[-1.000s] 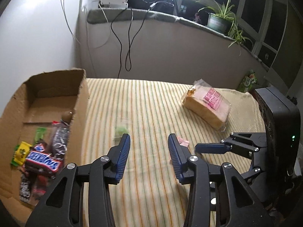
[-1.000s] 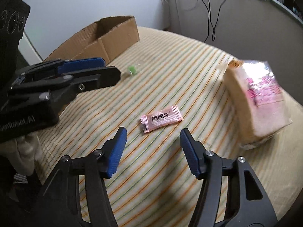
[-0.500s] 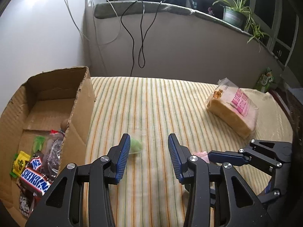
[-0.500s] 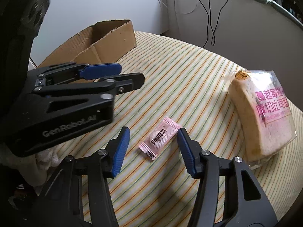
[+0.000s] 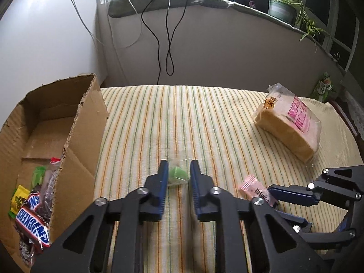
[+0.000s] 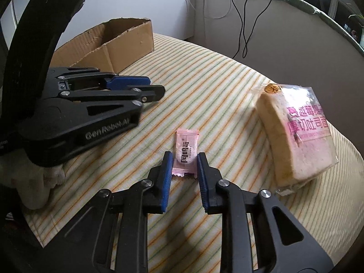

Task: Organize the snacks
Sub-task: 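Grasp the small green candy with the left tool while the right tool grasps the pink candy, then carry the green candy and pink candy over the cardboard box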

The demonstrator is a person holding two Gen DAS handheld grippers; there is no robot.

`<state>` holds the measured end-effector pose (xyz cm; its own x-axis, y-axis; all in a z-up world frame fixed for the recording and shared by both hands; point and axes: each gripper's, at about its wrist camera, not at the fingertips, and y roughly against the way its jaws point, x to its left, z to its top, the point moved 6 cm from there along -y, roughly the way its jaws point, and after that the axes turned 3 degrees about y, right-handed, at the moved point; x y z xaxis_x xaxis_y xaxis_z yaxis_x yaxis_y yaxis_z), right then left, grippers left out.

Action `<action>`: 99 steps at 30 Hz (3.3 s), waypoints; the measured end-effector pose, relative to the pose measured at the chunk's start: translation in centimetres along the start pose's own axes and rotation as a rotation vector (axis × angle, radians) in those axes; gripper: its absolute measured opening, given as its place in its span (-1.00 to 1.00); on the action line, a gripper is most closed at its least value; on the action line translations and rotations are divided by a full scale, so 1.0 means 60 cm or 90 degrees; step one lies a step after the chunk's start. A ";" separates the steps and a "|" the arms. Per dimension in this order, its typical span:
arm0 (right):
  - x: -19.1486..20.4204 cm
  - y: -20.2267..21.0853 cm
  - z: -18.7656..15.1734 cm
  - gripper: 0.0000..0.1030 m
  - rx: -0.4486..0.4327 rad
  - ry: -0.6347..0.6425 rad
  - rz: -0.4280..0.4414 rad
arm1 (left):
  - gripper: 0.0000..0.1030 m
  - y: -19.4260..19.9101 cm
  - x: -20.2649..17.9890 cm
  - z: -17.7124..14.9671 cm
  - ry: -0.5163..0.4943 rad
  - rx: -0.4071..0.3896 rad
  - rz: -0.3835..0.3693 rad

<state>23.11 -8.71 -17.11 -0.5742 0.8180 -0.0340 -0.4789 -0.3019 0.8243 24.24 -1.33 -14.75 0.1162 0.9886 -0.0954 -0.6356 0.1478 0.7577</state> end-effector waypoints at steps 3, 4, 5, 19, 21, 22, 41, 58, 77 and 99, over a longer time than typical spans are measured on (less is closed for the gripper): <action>-0.008 0.005 -0.005 -0.56 -0.005 -0.010 0.001 | -0.72 0.000 0.000 -0.001 -0.001 -0.002 -0.001; -0.012 0.006 -0.006 -0.56 -0.007 -0.014 -0.001 | -0.72 0.001 -0.001 -0.002 -0.003 -0.003 -0.001; -0.014 0.007 -0.008 -0.56 -0.009 -0.016 -0.001 | -0.73 0.001 -0.003 -0.003 -0.004 -0.004 -0.001; -0.028 0.025 -0.022 -0.56 -0.039 -0.031 0.017 | -0.80 0.025 -0.018 -0.026 -0.034 -0.019 0.010; -0.029 0.029 -0.023 -0.56 -0.043 -0.031 0.015 | -0.92 0.034 -0.021 -0.029 -0.039 -0.024 0.005; -0.029 0.031 -0.024 -0.56 -0.044 -0.031 0.014 | -0.92 0.038 -0.022 -0.031 -0.043 -0.027 0.006; -0.029 0.025 -0.027 -0.56 -0.035 -0.029 0.017 | -0.60 0.012 -0.025 -0.037 -0.044 0.022 -0.010; -0.004 0.085 -0.014 -0.56 -0.057 -0.044 0.005 | -0.66 0.106 -0.024 -0.023 -0.033 -0.052 -0.042; 0.126 0.147 0.066 -0.56 -0.108 0.002 0.016 | -0.66 0.215 0.094 -0.001 0.017 -0.134 -0.003; 0.257 0.080 0.160 -0.56 -0.101 0.049 0.046 | -0.67 0.228 0.234 0.008 0.071 -0.156 0.035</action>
<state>18.35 7.18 -8.26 -0.6575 0.7530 -0.0259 -0.5294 -0.4373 0.7270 17.52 14.58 -5.44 0.0011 0.9902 -0.1393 -0.8059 0.0834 0.5861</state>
